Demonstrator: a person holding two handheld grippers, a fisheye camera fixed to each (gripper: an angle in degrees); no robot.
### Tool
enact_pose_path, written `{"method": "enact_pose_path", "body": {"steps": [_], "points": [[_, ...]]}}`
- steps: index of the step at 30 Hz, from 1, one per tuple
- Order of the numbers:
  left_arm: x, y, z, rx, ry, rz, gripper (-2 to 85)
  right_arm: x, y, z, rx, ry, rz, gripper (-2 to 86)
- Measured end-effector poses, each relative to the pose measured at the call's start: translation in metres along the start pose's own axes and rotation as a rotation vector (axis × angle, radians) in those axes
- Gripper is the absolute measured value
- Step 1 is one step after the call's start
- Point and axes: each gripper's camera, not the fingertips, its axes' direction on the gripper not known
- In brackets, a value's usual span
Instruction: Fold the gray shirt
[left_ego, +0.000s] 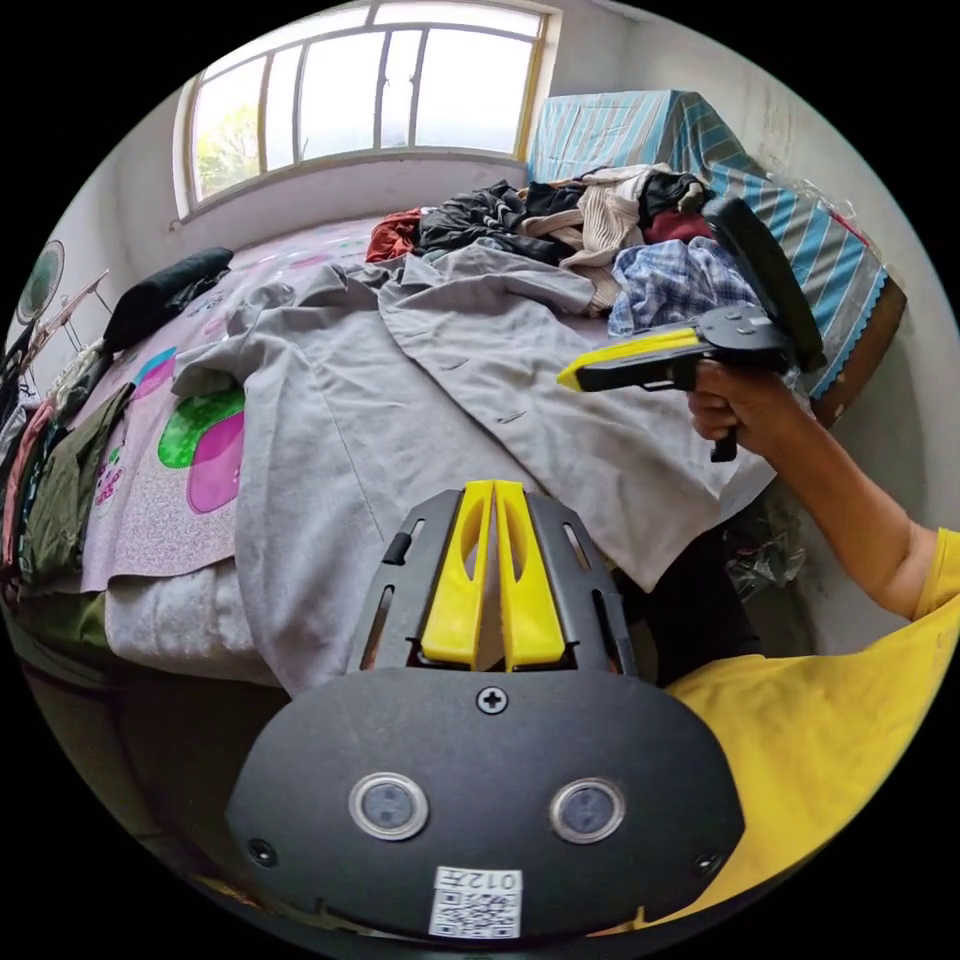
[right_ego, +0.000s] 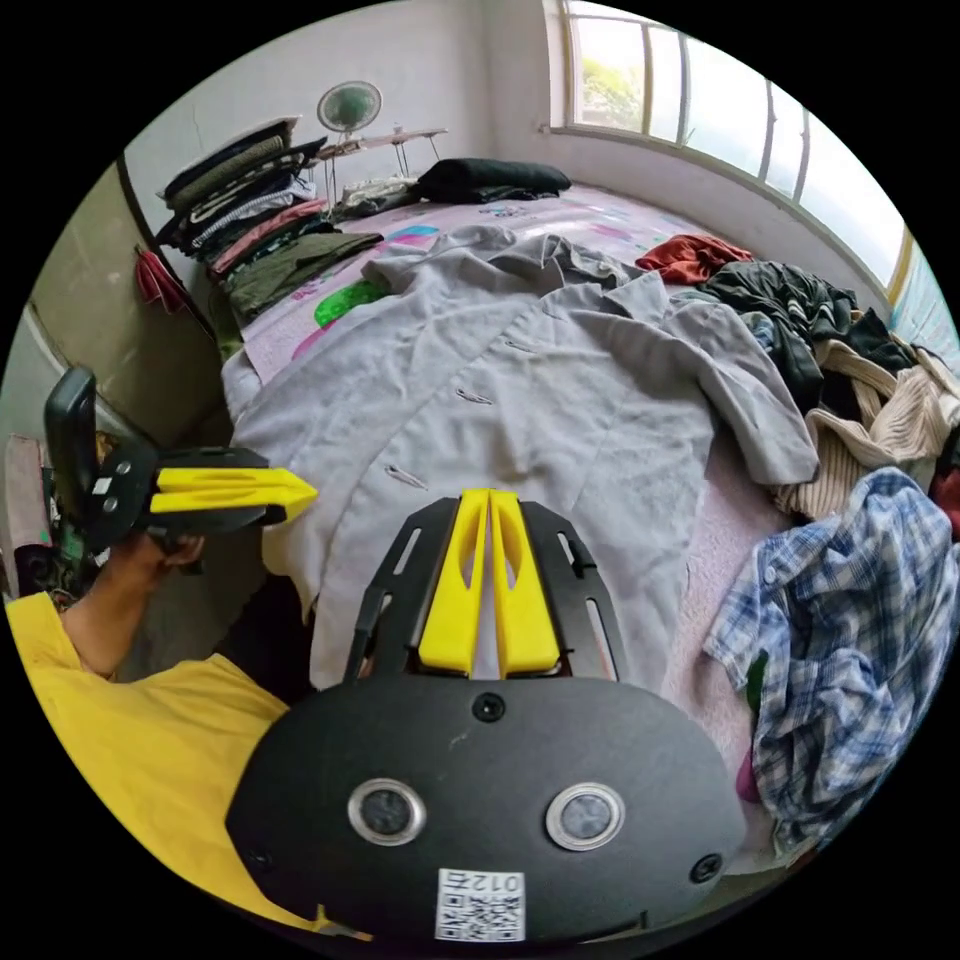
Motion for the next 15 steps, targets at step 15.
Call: {"method": "enact_pose_path", "body": {"steps": [15], "points": [[0.013, -0.008, 0.016, -0.064, -0.039, 0.037, 0.3, 0.065, 0.069, -0.007, 0.050, 0.039, 0.143, 0.4]]}}
